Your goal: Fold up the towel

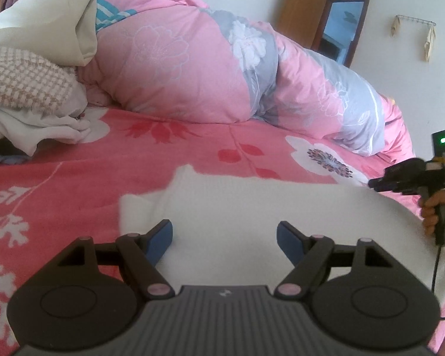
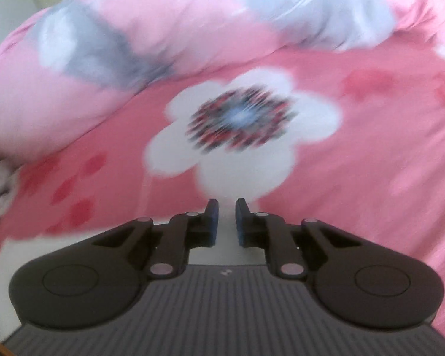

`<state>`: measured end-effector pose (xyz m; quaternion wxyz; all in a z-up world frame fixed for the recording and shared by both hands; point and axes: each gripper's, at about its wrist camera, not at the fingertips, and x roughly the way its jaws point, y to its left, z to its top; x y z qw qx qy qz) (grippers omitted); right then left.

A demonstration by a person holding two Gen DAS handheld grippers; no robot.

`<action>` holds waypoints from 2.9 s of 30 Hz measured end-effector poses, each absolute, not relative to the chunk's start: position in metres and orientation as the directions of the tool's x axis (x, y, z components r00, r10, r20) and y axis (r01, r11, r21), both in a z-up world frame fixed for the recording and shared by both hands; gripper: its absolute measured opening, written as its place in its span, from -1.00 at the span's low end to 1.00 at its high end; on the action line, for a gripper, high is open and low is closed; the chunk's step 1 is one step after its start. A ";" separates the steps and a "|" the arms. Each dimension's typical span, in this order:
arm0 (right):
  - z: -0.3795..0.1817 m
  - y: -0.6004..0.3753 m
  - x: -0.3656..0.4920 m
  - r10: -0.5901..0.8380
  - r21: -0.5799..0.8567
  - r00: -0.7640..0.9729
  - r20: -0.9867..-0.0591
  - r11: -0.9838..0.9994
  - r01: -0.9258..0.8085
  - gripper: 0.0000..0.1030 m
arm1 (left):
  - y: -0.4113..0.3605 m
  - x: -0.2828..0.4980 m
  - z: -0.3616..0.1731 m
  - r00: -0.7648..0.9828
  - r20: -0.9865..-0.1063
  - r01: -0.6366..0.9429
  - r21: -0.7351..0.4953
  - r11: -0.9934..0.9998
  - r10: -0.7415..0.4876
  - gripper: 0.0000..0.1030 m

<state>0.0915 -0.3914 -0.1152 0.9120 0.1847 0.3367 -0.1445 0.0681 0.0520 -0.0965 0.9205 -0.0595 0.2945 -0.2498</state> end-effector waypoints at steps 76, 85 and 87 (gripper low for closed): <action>-0.089 -0.278 -0.085 0.168 0.198 0.826 -0.538 0.978 -0.069 0.18 | 0.076 -0.030 -0.080 0.725 -0.626 0.193 -0.216 0.957 -0.287 0.82; -0.106 -0.224 -0.021 0.030 0.022 0.844 -0.536 1.000 -0.021 0.55 | 0.065 -0.004 -0.085 0.695 -0.668 0.149 -0.227 0.962 -0.265 0.83; -0.115 -0.218 -0.016 0.019 0.004 0.842 -0.540 1.000 -0.020 0.66 | 0.061 -0.001 -0.086 0.695 -0.671 0.154 -0.209 0.966 -0.256 0.84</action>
